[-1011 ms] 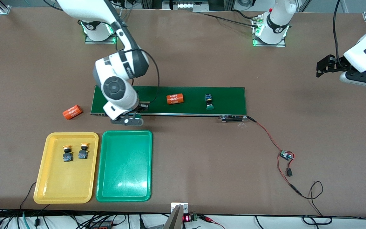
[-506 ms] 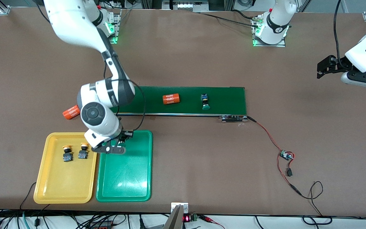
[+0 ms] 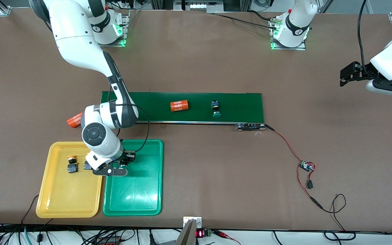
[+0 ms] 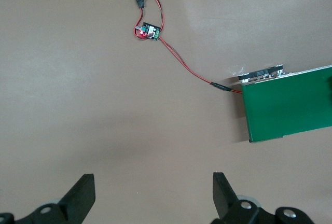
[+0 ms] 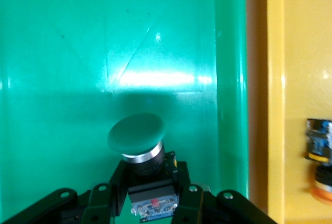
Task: Sort buttons by color to trays
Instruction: 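Carry the green button to the green tray and open the right gripper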
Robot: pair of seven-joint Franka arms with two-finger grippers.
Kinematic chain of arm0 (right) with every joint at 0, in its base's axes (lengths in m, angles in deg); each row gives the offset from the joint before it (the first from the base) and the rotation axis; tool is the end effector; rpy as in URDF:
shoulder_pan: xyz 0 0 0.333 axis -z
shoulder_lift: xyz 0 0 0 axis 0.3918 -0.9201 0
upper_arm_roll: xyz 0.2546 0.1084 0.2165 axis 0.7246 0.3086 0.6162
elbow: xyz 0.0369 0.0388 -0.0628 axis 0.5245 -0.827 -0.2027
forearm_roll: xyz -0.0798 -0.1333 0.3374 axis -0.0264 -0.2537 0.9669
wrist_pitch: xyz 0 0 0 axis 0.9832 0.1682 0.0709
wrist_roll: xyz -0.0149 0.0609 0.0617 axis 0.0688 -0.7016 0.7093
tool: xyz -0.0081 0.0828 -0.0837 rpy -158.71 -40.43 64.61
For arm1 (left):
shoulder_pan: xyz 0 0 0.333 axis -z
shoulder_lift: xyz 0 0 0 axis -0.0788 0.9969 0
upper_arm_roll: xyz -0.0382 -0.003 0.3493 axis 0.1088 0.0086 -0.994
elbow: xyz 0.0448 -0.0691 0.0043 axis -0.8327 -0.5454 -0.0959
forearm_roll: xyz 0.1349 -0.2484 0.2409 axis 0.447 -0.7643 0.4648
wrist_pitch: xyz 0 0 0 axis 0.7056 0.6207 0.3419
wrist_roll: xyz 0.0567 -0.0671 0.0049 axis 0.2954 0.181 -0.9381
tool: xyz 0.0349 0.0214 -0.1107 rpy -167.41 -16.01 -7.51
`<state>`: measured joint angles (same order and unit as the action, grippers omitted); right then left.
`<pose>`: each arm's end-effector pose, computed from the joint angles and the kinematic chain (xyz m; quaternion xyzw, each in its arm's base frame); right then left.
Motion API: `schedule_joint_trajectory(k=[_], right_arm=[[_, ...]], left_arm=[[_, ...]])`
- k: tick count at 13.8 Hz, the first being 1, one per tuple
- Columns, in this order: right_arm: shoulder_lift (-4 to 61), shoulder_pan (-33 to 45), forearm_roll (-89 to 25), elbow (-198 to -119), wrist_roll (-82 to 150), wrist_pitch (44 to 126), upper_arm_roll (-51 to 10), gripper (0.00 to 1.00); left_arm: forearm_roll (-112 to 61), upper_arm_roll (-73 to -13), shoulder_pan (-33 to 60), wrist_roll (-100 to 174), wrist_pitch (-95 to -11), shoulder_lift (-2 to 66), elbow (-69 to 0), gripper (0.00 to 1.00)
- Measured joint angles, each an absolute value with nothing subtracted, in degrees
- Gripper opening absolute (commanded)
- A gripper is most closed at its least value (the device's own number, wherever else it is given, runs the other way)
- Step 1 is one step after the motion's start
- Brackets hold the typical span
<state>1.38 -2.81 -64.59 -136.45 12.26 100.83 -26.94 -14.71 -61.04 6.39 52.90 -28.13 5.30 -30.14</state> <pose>0.7269 0.2248 0.2390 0.9976 -0.0055 0.0588 0.0364 0.5265 -0.0172 0.6189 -0.9944 0.1022 0.0224 0.0143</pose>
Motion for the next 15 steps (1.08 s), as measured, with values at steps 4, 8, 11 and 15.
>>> schedule_joint_trajectory(k=[4,8,11,15], right_arm=[[0.4,-2.4,-64.6,-136.2,12.2,101.9,-27.0,1.00],[2.1,-2.4,-64.6,-134.6,12.1,98.6,-27.8,1.00],[6.4,-3.5,-64.6,-134.1,11.1,91.2,-27.7,1.00],[12.2,-7.8,-64.5,-135.8,8.7,79.3,-27.6,1.00]], left_arm=[[-14.7,-61.0,6.4,52.9,-28.7,5.3,-30.1,1.00],[-14.7,-59.3,6.7,52.8,-28.9,5.3,-30.1,1.00],[-14.7,-59.0,6.7,51.0,-28.9,5.4,-30.1,1.00],[-14.5,-58.3,6.7,50.0,-29.0,6.0,-30.1,1.00]])
